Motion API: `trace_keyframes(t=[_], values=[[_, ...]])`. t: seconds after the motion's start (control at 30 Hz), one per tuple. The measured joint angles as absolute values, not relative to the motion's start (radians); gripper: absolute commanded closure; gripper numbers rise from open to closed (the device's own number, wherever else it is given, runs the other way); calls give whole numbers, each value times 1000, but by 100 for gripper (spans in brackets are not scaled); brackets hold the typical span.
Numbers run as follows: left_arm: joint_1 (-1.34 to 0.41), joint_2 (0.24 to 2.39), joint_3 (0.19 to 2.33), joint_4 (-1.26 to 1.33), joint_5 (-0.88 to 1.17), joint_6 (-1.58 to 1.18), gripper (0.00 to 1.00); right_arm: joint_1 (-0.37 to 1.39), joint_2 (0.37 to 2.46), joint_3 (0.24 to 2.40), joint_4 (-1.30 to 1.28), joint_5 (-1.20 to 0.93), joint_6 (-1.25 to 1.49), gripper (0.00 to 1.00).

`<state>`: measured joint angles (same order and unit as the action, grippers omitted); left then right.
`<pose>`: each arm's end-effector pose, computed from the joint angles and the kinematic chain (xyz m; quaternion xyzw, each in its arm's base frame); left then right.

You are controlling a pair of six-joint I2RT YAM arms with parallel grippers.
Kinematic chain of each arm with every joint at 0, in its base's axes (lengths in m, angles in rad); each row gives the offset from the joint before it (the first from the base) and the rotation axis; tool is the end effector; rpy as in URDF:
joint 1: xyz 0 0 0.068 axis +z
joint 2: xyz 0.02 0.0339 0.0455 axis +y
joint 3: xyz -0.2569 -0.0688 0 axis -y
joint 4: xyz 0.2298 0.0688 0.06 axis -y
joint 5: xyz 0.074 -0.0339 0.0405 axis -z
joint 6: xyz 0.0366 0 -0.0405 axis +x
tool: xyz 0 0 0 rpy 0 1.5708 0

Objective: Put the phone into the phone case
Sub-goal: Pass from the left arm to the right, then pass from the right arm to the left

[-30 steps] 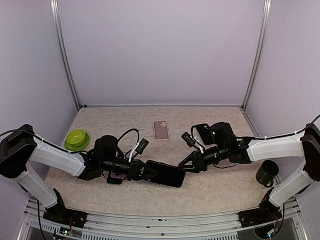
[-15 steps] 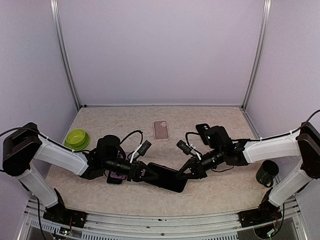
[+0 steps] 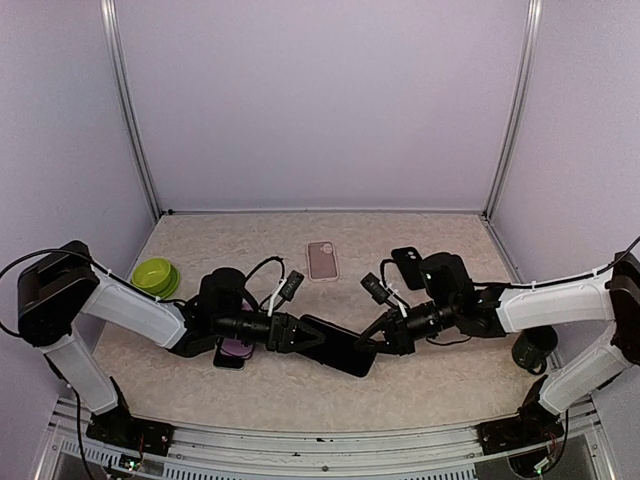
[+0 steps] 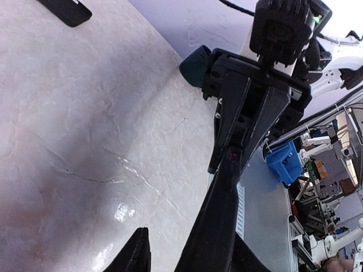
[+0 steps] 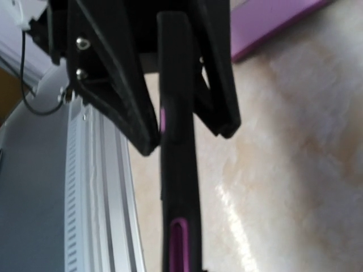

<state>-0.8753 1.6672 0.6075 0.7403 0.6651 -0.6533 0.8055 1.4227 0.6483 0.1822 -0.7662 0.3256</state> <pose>0.1794 -0.2502 0.1658 0.2749 0.7403 -0.5741 0.2165 0.1698 0.2135 0.1938 -0.3652 0.7535 0.5122 0.1912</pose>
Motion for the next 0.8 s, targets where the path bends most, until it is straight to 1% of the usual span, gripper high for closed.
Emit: trace_keyframes(t=[0.13, 0.23, 0.4, 0.67, 0.8], values=[[-866, 1650, 589, 833, 624, -709, 45, 809, 1394, 632, 242, -727, 380, 100], [-854, 1636, 553, 936, 601, -759, 41, 811, 1372, 619, 288, -692, 419, 100], [-849, 1643, 511, 1080, 593, -840, 39, 811, 1346, 588, 384, -647, 499, 100], [-846, 1760, 487, 1399, 593, -999, 48, 812, 1343, 536, 545, -624, 623, 100], [-842, 1815, 484, 1517, 588, -1065, 56, 813, 1350, 506, 640, -605, 695, 100]])
